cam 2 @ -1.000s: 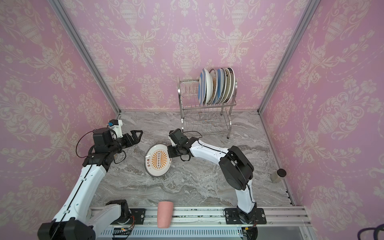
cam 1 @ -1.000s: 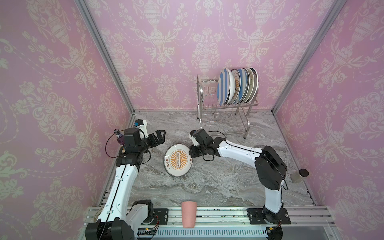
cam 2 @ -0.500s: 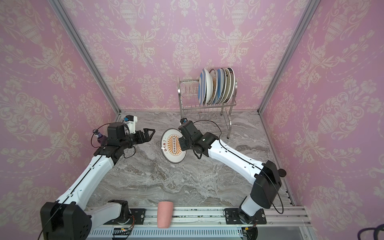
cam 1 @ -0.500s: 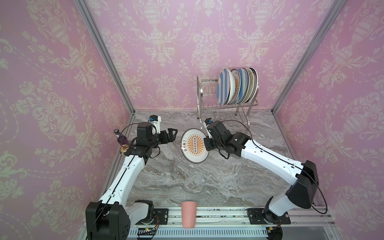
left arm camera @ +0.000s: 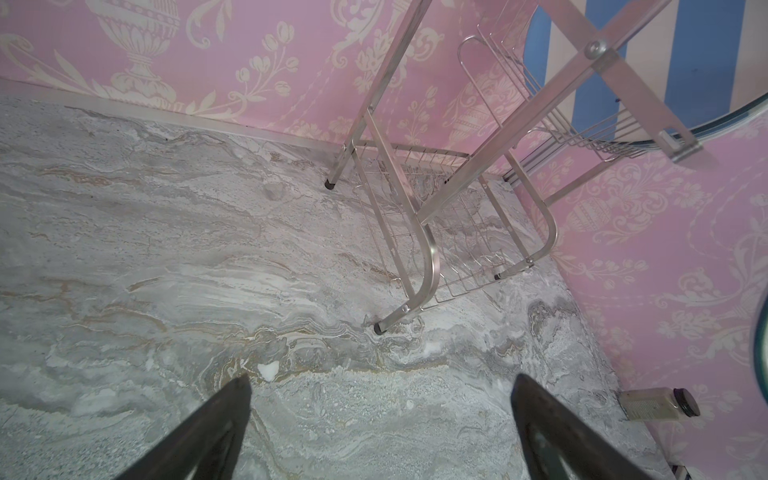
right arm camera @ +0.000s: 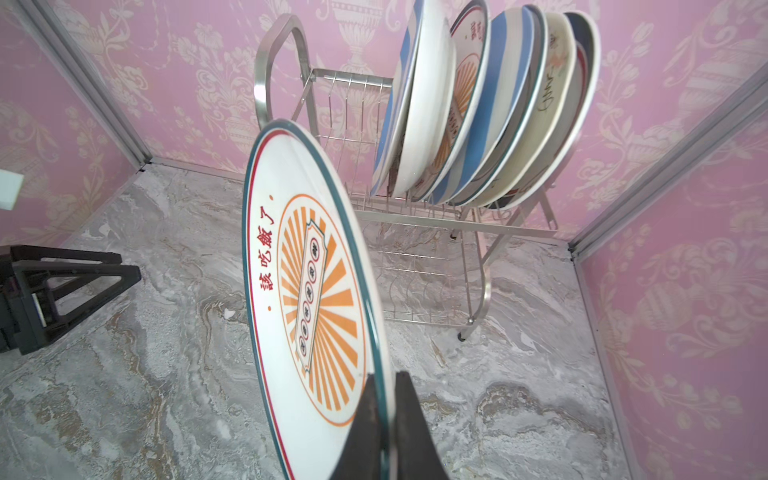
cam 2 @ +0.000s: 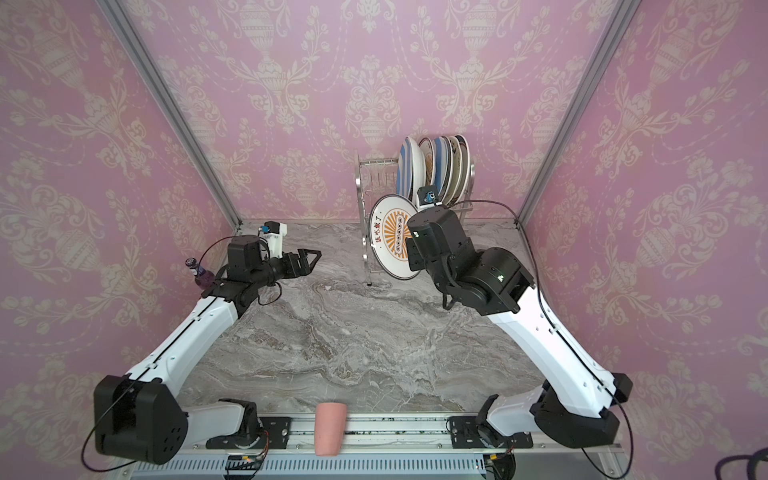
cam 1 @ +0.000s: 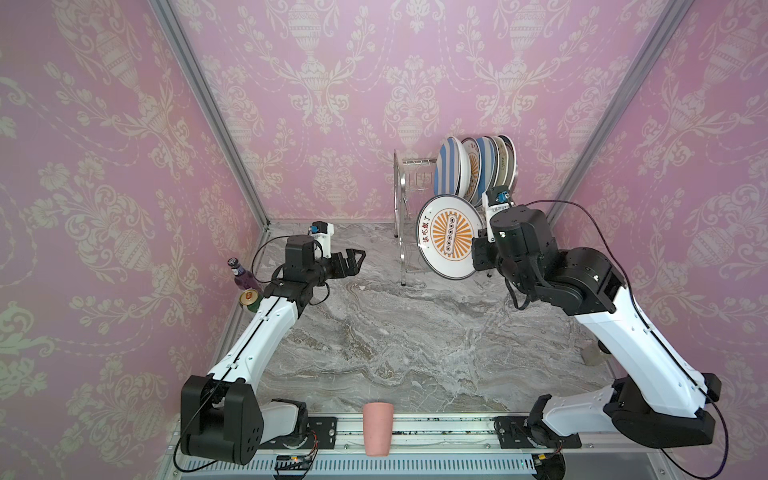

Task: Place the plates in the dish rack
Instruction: 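Lift the sunburst plate upright toward the rack with the right gripper, then lower the sunburst plate into the rack's upper tier in front of the striped plate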

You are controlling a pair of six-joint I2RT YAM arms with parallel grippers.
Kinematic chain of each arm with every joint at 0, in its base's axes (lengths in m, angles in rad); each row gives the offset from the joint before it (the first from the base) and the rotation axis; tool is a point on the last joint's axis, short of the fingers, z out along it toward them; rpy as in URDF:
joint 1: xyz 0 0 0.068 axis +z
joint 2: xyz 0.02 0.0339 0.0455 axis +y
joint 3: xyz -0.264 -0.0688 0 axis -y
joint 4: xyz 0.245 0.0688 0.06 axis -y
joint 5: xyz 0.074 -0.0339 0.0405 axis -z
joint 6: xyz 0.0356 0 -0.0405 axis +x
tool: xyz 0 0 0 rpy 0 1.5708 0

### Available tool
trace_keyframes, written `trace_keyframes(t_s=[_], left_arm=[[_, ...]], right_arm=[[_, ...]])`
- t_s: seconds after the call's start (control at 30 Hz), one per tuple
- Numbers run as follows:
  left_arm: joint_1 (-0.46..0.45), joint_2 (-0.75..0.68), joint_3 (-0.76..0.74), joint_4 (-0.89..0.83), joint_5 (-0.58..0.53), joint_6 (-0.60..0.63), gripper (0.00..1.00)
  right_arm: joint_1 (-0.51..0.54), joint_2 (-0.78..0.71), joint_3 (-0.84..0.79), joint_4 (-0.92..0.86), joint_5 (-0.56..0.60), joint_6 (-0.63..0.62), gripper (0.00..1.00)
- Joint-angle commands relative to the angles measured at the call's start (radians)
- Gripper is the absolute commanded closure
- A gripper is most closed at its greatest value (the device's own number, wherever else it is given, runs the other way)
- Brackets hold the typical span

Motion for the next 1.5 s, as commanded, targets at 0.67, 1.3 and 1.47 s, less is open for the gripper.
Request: trace_keyframes(t_s=[0.67,1.3,1.47], left_arm=[[-0.049,-0.025,-0.050,0.016,0.083,0.117,0.01],[-0.049,-0.012,-0.031,-0.020,0.100,0.167,0.01],[-0.049,-0.011,-0.031,-0.026,0.103,0.170,0.01]], right_arm=[[-0.007,0.448,0.380,0.774,0.390,-0.667,1.00],[-0.111,0.645,0.507,0.744,0.354,-0.520,1.00],[-0.117,0.677,0.514,0.785,0.394,-0.554,1.00]])
